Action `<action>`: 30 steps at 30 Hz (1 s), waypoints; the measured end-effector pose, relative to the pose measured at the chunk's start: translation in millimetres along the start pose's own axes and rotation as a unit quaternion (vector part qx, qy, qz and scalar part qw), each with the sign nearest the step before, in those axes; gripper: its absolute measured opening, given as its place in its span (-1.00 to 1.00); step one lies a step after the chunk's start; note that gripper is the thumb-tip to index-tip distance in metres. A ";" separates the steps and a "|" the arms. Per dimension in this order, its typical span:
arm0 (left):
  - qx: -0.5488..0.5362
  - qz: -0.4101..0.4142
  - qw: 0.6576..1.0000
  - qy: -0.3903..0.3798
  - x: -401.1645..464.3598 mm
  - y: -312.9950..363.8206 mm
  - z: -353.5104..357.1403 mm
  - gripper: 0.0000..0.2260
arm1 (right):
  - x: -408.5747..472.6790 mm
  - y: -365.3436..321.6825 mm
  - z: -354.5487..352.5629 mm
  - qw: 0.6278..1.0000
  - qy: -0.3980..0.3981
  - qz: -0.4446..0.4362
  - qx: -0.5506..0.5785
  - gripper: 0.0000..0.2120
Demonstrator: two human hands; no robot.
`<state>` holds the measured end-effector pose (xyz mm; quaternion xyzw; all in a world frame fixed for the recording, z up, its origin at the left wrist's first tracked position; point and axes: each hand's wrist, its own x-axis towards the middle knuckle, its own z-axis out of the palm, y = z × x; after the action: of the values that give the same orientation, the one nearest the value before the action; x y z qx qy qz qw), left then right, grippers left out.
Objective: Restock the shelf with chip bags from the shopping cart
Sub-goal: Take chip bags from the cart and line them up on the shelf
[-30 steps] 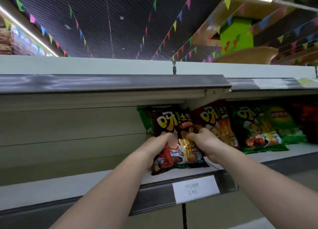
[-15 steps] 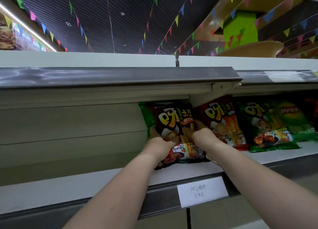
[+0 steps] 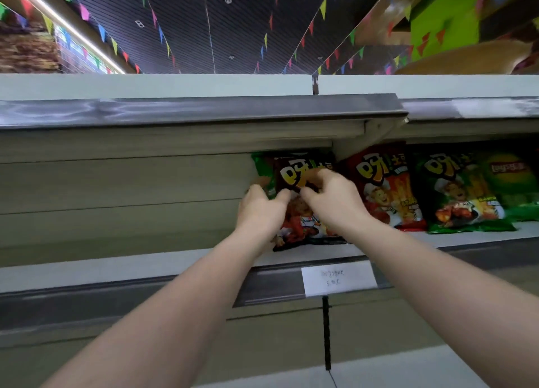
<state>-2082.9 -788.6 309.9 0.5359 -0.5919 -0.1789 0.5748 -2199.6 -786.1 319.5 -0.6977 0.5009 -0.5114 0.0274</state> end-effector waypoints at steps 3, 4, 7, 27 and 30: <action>-0.001 0.039 0.999 0.028 -14.8 -7.5 -29.9 -0.76 | -13.2 -20.3 8.8 0.997 -0.035 -0.047 0.050 -0.73; -0.005 0.049 0.998 0.038 -18.8 -11.9 -42.1 -0.81 | -17.3 -27.3 12.9 0.995 -0.050 -0.057 0.067 -0.74; -0.010 0.052 0.995 0.085 -29.7 -25.4 -84.4 -0.91 | -28.1 -49.4 31.1 0.987 -0.085 -0.085 0.108 -0.77; 0.105 -0.086 0.925 0.355 -185.2 -123.2 -460.5 -0.92 | -166.1 -336.5 249.3 0.850 -0.350 -0.243 0.311 -0.82; 0.121 -0.106 0.906 0.392 -205.4 -140.9 -524.3 -0.92 | -196.3 -387.8 295.1 0.826 -0.373 -0.256 0.336 -0.83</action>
<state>-1613.5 -455.0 237.1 0.6876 -0.2758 0.0587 0.6691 -1715.8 -590.7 258.0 -0.8861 0.0530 -0.3372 0.3136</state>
